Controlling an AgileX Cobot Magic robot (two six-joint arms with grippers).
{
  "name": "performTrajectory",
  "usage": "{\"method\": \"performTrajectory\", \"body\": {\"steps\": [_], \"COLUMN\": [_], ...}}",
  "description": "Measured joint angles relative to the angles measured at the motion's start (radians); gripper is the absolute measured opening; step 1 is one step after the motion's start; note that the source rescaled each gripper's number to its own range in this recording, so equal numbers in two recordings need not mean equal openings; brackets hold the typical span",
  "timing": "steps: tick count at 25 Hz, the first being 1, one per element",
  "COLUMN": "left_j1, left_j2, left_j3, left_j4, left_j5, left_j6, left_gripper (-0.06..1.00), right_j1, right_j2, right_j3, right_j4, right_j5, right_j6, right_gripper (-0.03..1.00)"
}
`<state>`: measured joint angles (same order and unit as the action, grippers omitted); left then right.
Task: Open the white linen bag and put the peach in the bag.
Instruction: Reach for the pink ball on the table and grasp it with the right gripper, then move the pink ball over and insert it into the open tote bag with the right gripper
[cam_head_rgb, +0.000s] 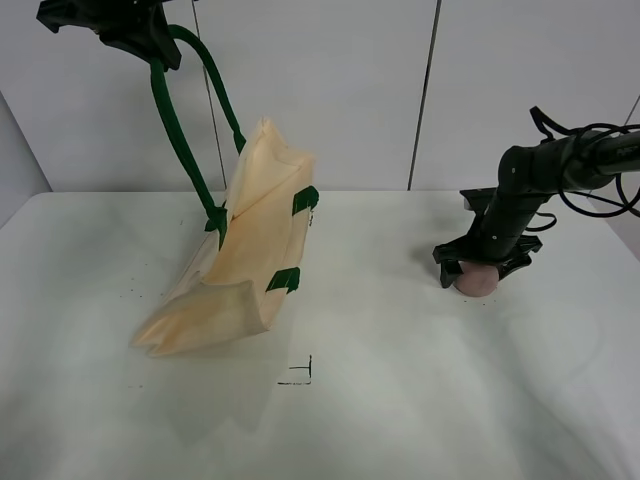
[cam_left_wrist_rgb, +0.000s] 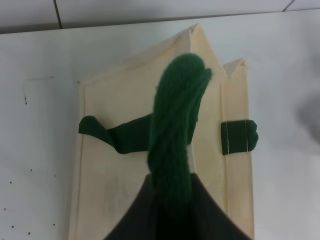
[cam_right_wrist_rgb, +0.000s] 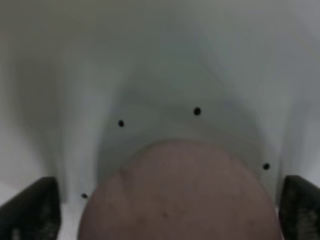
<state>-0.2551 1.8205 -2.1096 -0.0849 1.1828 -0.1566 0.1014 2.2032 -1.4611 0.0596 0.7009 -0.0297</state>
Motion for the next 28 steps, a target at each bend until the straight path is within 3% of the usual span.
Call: {"method": "performTrajectory", "body": {"steps": [1,4,6,12,16,19,23,28], "left_j1": [0.0,0.0,0.0,0.0,0.0,0.0,0.0,0.0], "left_j2": [0.0,0.0,0.0,0.0,-0.001,-0.006,-0.021,-0.024], "left_j3": [0.0,0.0,0.0,0.0,0.0,0.0,0.003,0.003], "left_j4": [0.0,0.0,0.0,0.0,0.0,0.0,0.0,0.0], "left_j5": [0.0,0.0,0.0,0.0,0.0,0.0,0.0,0.0], "left_j6": [0.0,0.0,0.0,0.0,0.0,0.0,0.0,0.0], "left_gripper": [0.0,0.0,0.0,0.0,0.0,0.0,0.0,0.0], "right_j1": [0.0,-0.002,-0.002,-0.002,-0.002,0.008,0.093,0.273], "right_j2": [0.001,-0.013,-0.037,-0.198,-0.332,-0.368,-0.357,-0.296], "right_j3": [0.0,-0.001,-0.002,-0.002,-0.003,-0.063,-0.186,-0.269], "right_j4": [0.004,0.005,0.015,0.102,0.269,0.392,0.443,0.473], "right_j5": [-0.003,0.001,0.012,0.017,0.026,0.101,0.175,0.151], "right_j6": [0.0,0.0,-0.003,-0.082,-0.192,-0.257,-0.273,-0.274], "right_gripper": [0.73,0.21,0.02,0.0,0.0,0.0,0.0,0.0]}}
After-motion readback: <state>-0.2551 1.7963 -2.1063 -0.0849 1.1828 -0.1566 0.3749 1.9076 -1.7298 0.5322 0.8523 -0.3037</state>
